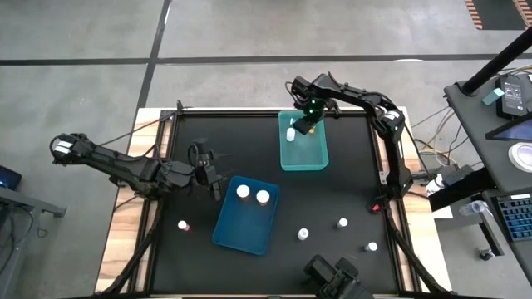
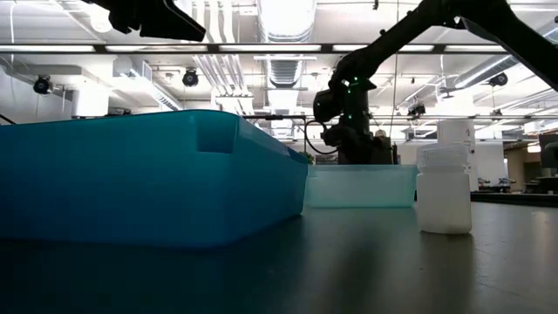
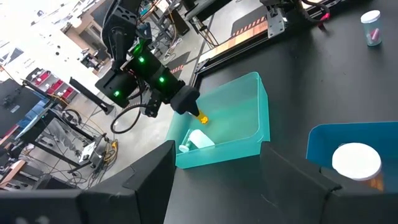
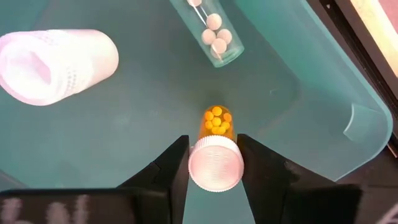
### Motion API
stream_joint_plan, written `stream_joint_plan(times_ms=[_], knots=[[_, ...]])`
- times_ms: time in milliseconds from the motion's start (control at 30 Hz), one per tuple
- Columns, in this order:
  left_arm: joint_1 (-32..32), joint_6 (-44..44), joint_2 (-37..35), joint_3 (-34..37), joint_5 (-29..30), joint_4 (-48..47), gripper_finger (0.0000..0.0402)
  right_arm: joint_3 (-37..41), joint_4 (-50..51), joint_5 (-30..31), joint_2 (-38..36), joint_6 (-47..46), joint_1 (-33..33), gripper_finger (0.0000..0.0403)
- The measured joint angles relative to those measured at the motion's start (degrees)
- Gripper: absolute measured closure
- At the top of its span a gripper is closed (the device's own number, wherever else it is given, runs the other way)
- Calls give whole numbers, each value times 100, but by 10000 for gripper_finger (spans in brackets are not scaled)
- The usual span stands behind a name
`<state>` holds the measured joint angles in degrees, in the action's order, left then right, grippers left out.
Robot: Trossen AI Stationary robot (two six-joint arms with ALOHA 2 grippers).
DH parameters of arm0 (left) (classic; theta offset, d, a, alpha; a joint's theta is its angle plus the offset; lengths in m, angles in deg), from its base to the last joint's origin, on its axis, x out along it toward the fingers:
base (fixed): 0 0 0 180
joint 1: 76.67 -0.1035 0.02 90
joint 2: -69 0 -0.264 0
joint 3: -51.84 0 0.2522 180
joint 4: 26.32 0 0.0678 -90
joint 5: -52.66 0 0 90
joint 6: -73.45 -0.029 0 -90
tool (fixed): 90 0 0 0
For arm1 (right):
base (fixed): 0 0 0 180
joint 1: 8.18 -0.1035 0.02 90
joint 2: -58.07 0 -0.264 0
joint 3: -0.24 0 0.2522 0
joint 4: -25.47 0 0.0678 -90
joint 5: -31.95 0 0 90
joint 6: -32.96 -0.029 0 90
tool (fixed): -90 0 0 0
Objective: Pick and place medicine bottles into bin by pill shape (circle, oval)
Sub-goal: Put the orange tablet bottle into the green bin, then put the white capsule bottle into the blue bin
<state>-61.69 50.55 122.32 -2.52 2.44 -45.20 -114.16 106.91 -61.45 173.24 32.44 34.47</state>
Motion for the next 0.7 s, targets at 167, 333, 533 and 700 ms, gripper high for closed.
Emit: stream_joint_plan(times_ms=[167, 333, 533, 700], knots=[[0, 0, 0, 2, 1, 2, 182, 0, -48, 2, 0, -40, 0, 259], [-1, 0, 0, 2, 0, 2, 182, 0, -46, 42, -18, -108, 0, 256], [-1, 0, 0, 2, 1, 8, 182, 4, -22, 44, -221, -245, -2, 255], [0, 0, 0, 2, 1, 13, 182, 4, 61, 50, -611, -322, -66, 255]])
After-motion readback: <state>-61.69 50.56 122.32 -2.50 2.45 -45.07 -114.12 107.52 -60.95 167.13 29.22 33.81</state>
